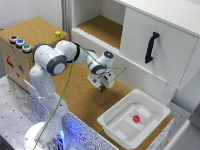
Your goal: Push the purple block towards the right
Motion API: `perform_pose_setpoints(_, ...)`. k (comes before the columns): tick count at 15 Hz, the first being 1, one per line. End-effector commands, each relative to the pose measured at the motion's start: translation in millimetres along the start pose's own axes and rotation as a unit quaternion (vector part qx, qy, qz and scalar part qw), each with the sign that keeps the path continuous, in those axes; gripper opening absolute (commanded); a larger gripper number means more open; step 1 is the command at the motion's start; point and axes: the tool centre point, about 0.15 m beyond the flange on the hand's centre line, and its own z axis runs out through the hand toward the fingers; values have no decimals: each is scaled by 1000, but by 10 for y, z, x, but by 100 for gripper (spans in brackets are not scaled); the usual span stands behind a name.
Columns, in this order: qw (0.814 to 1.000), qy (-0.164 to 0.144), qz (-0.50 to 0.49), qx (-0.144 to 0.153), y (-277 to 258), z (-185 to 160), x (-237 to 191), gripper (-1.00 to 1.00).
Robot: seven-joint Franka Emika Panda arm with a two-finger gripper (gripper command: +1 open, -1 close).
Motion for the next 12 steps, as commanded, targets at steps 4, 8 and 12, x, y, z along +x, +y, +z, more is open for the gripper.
perform_pose_setpoints(4,1000,-4,-10,-23,446,-394,-16,-100)
perform_pose_setpoints(8,999,18,-25,-9,281,-890,-146,100)
perform_pose_setpoints(12,998,32,-21,-51,304,-1131,-236,100)
